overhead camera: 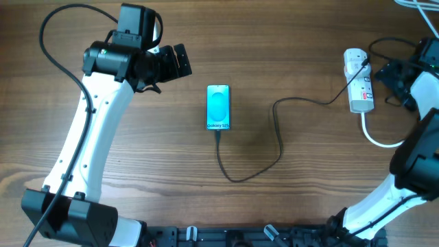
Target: Plug charger to phone and switch on socket
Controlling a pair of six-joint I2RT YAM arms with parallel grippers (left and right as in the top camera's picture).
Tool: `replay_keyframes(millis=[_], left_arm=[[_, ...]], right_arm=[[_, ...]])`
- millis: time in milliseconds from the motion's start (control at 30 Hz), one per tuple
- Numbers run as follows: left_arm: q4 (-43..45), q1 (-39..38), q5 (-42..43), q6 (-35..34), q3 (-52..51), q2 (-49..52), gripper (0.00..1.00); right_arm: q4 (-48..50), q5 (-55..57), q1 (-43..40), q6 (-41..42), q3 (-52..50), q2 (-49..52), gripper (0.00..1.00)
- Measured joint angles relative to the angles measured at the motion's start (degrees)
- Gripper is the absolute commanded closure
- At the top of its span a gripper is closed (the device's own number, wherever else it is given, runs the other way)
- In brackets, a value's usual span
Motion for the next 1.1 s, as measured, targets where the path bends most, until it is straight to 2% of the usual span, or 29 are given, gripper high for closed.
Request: replay_keyframes(millis=[333,1100], left_arm=[[0.0,0.0,0.0,0.0,0.0,0.0,0.0],[0.0,0.0,0.0,0.0,0.0,0.0,0.0]], right_arm=[[0.3,-4.7,0.0,0.3,0.0,0.8,0.0],[0.2,-3.0,2.1,4.0,0.0,3.5,0.0]])
